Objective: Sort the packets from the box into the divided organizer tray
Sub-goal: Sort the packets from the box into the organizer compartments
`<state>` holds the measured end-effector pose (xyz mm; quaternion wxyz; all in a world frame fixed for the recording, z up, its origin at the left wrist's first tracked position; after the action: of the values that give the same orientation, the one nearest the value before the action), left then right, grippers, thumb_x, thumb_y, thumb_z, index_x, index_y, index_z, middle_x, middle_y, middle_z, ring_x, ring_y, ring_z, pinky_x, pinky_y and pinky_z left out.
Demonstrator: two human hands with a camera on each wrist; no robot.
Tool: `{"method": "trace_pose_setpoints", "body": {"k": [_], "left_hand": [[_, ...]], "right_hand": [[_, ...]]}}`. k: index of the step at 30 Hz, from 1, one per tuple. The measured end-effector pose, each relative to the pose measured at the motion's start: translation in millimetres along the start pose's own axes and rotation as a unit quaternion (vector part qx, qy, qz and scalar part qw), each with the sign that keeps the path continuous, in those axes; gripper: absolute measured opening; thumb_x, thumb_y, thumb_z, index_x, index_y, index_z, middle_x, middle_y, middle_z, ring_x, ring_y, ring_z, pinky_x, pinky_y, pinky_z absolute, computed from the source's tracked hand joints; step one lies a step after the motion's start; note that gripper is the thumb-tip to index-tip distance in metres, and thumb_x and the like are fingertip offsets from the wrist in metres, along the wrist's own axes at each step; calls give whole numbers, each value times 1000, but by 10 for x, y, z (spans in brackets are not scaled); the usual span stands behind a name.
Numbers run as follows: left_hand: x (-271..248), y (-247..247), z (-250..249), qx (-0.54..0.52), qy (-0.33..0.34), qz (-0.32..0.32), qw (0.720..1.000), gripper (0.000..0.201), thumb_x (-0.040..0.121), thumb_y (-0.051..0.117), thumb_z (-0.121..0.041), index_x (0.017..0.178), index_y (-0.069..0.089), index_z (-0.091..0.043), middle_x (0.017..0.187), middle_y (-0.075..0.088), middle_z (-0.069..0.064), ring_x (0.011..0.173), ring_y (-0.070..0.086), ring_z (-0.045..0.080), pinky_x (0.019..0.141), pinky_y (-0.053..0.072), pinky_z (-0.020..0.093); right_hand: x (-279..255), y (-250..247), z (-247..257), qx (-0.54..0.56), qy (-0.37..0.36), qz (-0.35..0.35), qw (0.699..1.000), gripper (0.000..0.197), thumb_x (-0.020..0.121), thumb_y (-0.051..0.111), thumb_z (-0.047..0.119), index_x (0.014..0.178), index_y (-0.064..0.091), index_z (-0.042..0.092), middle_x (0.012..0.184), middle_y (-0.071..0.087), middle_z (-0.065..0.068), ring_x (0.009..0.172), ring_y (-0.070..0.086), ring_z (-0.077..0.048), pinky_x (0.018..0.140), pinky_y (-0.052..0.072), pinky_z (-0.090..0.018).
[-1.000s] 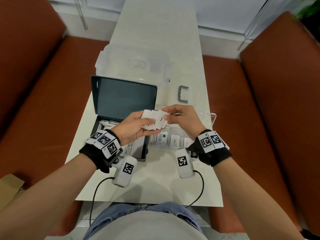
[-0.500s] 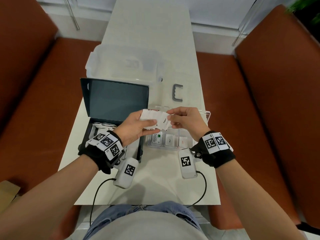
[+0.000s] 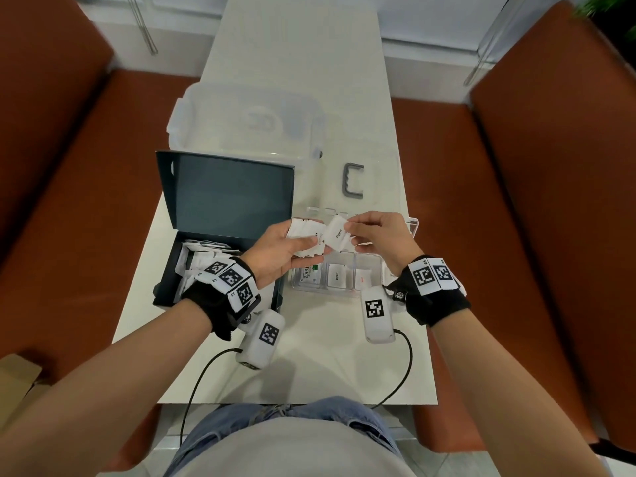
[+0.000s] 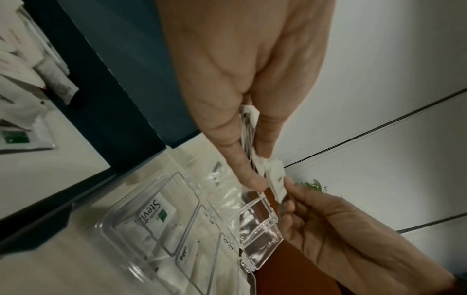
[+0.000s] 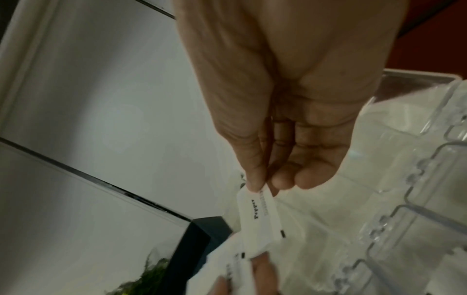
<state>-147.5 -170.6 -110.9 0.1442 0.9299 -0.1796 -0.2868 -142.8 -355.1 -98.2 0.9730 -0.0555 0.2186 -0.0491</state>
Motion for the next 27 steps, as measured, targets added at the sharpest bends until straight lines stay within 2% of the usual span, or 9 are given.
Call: {"method": "trace_pose_setpoints", "body": {"k": [3,5,8,9,15,18,21,24,27], "left_hand": [[0,-61,-5,7,-2,-15,1000,30,95,54,1,124,56,-3,112,68,20,99,70,27,77,59,31],[-4,-83,-4,10,-4,-21,1000,31,95,53,2,125,56,-3,112,68,21,98,70,26,75,59,30],[-9,-92,14,15,-7,-25,1000,31,95,53,2,125,56,-3,112,68,20,98,71,25,77,59,31],[-14,-93,21,19,-7,-26,999,31,95,53,2,125,56,-3,112,69,20,98,71,24,79,59,32],[-33,-106,36,17,-12,-25,999,32,95,53,3,126,56,-4,113,68,19,100,70,25,79,59,32],[-42,-132,33,19,-11,-27,999,31,95,53,3,125,57,-4,114,67,21,102,69,26,80,59,32],[-45,-164,35,21,-9,-33,999,30,95,53,2,124,58,-4,113,68,21,101,69,26,81,59,33],[-44,-188,42,19,-12,-35,999,30,95,54,2,124,58,-4,112,69,21,100,70,26,80,59,32],[-44,-199,43,18,-14,-35,999,28,95,54,2,122,59,-5,111,69,19,99,70,24,77,59,31]], "right_hand": [[110,-149,-141,-97,-2,-45,994,11,85,69,5,95,72,7,73,64,-3,54,51,-10,56,48,-20],[159,-140,-269,-209,-10,-43,977,14,85,68,7,98,73,7,80,65,-3,62,53,-10,62,46,-20],[180,-7,-443,-328,-24,-20,944,16,84,68,10,98,74,7,85,67,-5,75,56,-11,62,40,-8],[186,42,-485,-346,-24,-15,938,15,84,68,10,98,74,7,89,69,-7,76,56,-11,61,40,-9],[228,235,-632,-407,3,-11,914,16,85,61,9,91,75,3,95,73,-12,93,66,-24,85,53,-33],[207,297,-654,-450,-8,-16,893,18,87,56,6,90,74,2,93,72,-14,89,67,-29,82,56,-39],[194,341,-656,-531,-36,1,847,17,90,58,12,97,72,5,101,67,-11,94,64,-29,84,52,-37],[215,338,-690,-582,-47,14,812,22,92,58,17,112,68,12,116,62,-7,108,58,-27,95,40,-39],[213,327,-741,-629,-47,38,775,28,92,60,25,120,64,21,118,64,-2,115,54,-25,98,34,-40]]}}
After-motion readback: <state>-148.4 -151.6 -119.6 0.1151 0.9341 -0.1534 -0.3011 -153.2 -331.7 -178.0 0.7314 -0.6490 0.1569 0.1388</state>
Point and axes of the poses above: each hand's wrist, its own x-axis towards the middle knuckle, its own y-axis out of the palm, z = x × y, the point moved 5 cm from there along x, towards the middle knuckle
